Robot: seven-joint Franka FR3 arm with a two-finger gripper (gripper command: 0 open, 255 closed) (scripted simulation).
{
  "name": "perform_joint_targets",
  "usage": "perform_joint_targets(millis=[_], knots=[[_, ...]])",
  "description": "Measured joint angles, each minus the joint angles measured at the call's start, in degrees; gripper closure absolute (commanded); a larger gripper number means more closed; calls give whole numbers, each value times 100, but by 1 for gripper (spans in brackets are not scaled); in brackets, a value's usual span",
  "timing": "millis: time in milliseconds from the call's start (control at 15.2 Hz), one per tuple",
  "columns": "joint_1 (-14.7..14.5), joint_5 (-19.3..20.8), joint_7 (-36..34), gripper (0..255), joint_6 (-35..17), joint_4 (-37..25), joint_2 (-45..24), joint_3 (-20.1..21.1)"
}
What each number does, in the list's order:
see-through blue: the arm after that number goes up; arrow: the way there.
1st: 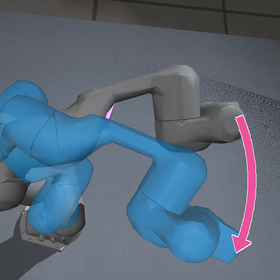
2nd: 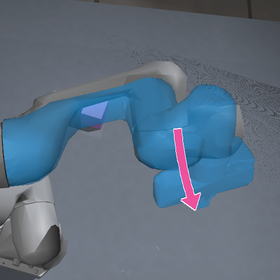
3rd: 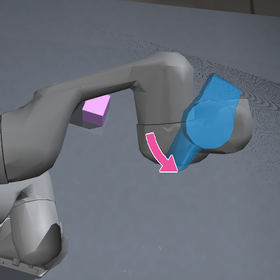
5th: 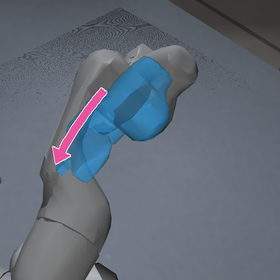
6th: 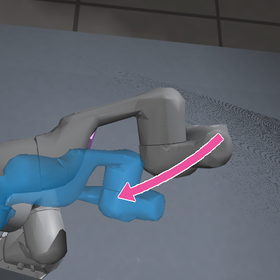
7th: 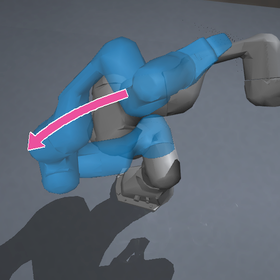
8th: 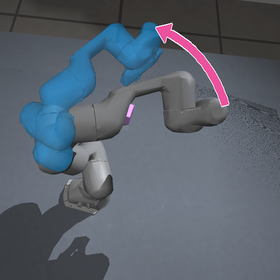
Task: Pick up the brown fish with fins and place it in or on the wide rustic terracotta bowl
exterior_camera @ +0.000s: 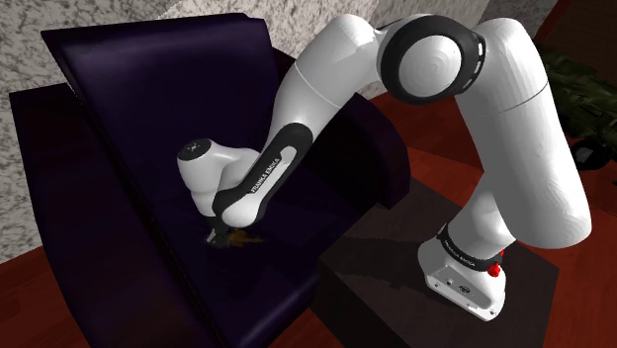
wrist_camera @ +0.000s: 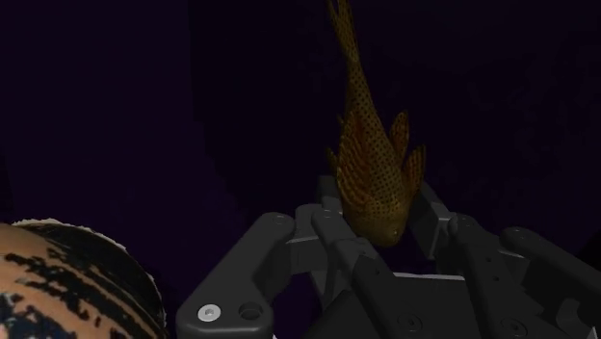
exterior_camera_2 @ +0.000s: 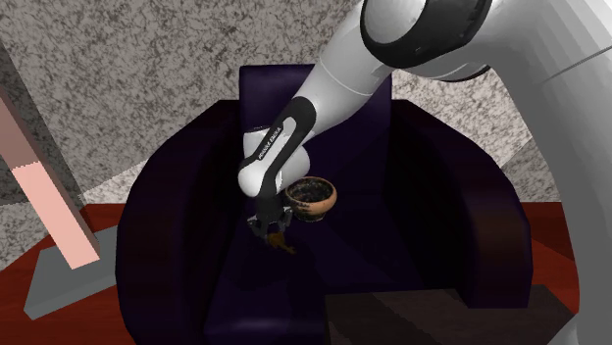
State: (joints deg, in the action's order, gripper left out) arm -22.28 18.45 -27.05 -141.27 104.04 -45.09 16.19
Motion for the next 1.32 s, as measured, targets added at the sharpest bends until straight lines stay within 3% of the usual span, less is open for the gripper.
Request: perform_joint_targets(millis=[1320], knots=[[292,-409,245,255,902,293,1196,375]])
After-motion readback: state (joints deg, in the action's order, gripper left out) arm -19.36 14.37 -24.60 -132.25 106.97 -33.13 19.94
